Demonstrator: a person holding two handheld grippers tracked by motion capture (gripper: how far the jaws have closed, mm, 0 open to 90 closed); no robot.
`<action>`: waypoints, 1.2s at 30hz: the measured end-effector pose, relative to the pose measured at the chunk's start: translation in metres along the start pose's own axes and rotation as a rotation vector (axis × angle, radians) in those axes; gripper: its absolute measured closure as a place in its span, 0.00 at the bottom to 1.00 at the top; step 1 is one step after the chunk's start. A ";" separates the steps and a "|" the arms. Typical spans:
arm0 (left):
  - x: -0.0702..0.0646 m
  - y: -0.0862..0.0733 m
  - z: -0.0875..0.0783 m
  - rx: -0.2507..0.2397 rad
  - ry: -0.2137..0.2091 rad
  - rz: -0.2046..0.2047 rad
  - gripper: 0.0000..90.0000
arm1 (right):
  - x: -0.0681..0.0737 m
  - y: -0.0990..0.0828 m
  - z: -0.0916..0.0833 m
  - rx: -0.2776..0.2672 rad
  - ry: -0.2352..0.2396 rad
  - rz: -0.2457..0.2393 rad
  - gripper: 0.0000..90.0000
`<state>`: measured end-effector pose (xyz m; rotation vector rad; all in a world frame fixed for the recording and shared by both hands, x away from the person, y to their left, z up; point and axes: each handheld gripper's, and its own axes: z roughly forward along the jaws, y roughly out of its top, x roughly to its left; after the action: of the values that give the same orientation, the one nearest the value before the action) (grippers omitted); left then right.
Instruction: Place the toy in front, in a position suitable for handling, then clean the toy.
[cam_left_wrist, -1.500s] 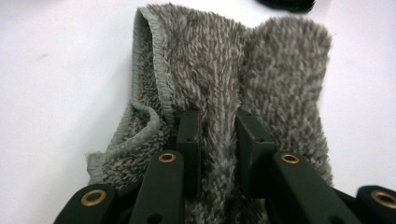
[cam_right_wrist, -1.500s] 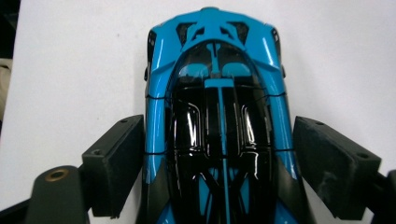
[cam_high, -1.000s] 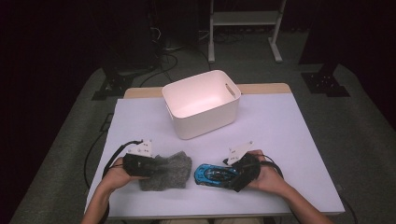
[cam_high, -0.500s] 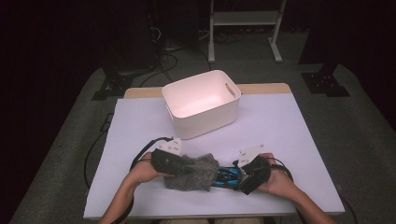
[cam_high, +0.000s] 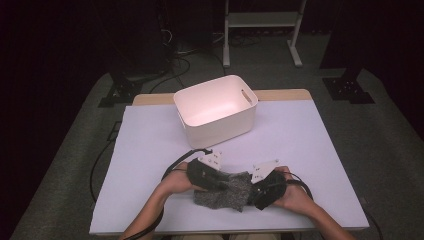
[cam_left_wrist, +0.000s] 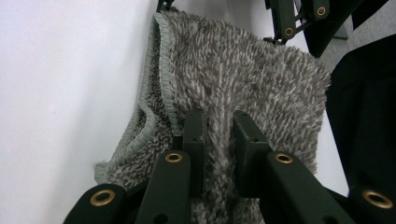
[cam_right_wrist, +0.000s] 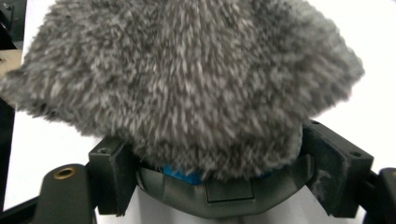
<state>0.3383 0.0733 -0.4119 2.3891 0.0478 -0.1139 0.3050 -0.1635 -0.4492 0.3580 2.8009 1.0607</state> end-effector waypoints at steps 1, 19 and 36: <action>0.000 0.001 0.000 0.007 0.001 0.004 0.86 | 0.000 0.000 0.000 -0.003 0.004 0.005 0.23; 0.002 -0.055 -0.035 0.077 0.081 -0.091 0.86 | -0.002 -0.001 0.002 -0.024 0.023 0.007 0.23; 0.001 -0.012 -0.012 0.069 0.022 0.002 0.86 | -0.004 0.000 0.007 -0.023 0.033 0.001 0.23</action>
<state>0.3397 0.0899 -0.4115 2.4592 0.0520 -0.0898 0.3099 -0.1603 -0.4541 0.3431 2.8153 1.1075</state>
